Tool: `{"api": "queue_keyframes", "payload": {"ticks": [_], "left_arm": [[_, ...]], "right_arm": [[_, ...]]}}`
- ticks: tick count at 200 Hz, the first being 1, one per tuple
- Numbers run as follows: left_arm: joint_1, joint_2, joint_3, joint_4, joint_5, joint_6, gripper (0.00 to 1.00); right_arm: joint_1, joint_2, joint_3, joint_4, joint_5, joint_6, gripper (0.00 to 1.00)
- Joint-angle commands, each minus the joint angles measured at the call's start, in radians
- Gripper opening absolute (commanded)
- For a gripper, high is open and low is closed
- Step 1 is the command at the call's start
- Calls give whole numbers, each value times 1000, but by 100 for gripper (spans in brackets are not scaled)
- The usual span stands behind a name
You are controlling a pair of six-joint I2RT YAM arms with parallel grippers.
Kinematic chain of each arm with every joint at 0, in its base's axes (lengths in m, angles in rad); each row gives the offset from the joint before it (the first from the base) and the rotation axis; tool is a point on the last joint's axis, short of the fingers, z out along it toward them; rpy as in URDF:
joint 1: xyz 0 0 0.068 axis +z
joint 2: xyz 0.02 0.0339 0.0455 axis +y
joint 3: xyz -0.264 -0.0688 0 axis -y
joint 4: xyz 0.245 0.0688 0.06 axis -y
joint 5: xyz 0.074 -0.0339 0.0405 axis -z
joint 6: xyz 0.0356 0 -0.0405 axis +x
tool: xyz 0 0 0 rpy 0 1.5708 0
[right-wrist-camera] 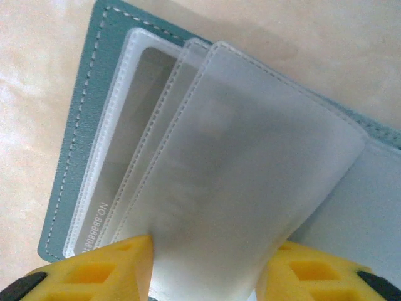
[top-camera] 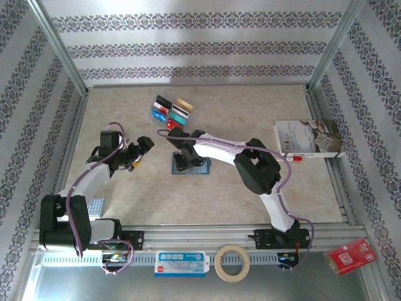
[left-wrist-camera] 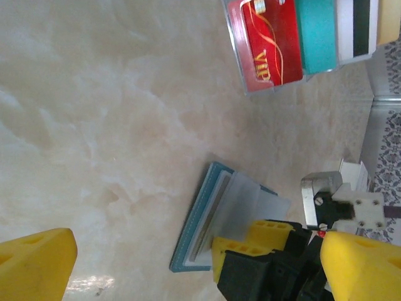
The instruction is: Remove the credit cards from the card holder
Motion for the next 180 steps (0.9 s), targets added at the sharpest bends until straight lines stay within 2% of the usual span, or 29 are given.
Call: {"api": "queue_keyframes", "payload": {"ticks": [1, 37, 81, 110, 144, 161, 180], "left_arm": [[-36, 41, 18, 41, 50, 3, 97], [-106, 110, 51, 58, 75, 11, 84], [-179, 164, 62, 80, 61, 5, 57], [-217, 201, 86, 68, 31, 8, 49], [-261, 245, 111, 85, 42, 1, 38], [-276, 264, 117, 99, 44, -8, 26], [-290, 278, 109, 131, 51, -32, 20]], "right_arm": [[-25, 30, -78, -22, -26, -8, 42], [-52, -2, -126, 39, -90, -8, 37], [-63, -33, -163, 102, -146, 3, 25], [-64, -52, -180, 128, -151, 6, 17], [-71, -73, -198, 158, -169, 12, 14], [-76, -83, -214, 181, -185, 21, 13], [-82, -92, -229, 205, -208, 32, 13]]}}
